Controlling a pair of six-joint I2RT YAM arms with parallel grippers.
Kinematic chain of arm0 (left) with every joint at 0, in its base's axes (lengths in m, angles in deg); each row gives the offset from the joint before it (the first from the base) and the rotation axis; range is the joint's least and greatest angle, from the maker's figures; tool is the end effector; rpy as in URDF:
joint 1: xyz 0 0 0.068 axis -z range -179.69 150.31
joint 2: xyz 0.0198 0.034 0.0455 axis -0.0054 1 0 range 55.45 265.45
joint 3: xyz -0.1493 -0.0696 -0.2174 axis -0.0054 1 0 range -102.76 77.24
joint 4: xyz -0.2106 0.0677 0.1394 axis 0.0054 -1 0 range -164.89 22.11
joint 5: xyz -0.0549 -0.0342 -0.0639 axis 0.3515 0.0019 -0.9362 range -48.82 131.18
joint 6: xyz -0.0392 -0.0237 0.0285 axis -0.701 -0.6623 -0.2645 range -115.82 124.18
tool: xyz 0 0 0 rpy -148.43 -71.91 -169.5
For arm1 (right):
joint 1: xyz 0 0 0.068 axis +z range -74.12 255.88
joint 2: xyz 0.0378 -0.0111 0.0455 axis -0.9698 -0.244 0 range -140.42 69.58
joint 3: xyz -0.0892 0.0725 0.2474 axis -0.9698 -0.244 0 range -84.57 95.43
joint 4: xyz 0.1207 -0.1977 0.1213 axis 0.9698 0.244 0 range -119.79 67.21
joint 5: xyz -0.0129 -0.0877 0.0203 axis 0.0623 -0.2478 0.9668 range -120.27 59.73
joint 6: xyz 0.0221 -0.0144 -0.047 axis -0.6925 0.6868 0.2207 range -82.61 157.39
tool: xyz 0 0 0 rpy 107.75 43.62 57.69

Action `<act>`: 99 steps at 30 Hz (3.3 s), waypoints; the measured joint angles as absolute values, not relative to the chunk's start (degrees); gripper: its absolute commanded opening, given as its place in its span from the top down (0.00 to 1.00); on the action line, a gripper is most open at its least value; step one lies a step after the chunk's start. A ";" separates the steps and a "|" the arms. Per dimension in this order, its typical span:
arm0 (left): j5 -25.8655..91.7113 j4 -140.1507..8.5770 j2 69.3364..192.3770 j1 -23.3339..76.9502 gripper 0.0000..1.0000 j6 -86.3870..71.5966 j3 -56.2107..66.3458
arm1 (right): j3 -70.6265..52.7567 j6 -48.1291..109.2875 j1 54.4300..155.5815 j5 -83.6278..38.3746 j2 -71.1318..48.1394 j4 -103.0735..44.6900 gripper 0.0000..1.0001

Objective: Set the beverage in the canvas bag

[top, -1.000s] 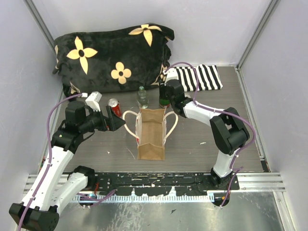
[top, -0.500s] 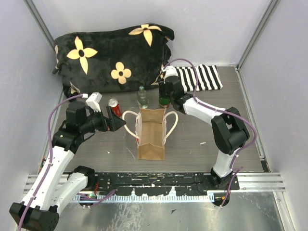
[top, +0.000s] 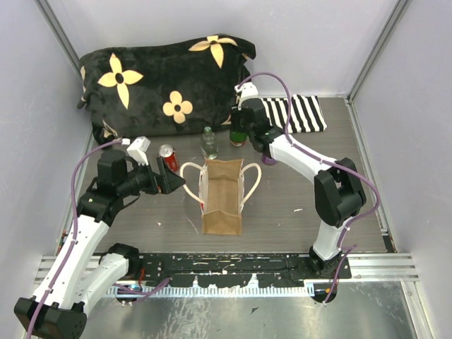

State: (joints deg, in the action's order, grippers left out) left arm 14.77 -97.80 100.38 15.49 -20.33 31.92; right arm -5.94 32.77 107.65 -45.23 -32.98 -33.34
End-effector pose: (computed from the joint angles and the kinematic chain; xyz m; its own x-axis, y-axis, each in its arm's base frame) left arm 0.1598 -0.0598 0.3093 -0.6850 -0.1992 -0.7008 0.3561 0.7477 -0.5605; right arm 0.3681 0.2172 0.2889 -0.3196 -0.1063 -0.9416 -0.2780 0.9605 -0.0140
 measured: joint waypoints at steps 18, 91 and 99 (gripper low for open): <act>13.57 -97.78 100.42 15.47 0.02 -20.50 32.55 | 4.53 33.21 115.58 -44.62 -20.98 -14.96 0.99; 12.48 -97.80 100.81 15.47 0.02 -21.44 33.56 | -22.48 28.14 131.60 -53.53 -20.15 -29.54 0.99; 12.28 -97.78 100.81 15.47 0.02 -21.57 34.60 | -23.56 27.74 131.10 -52.88 -21.37 -30.30 0.99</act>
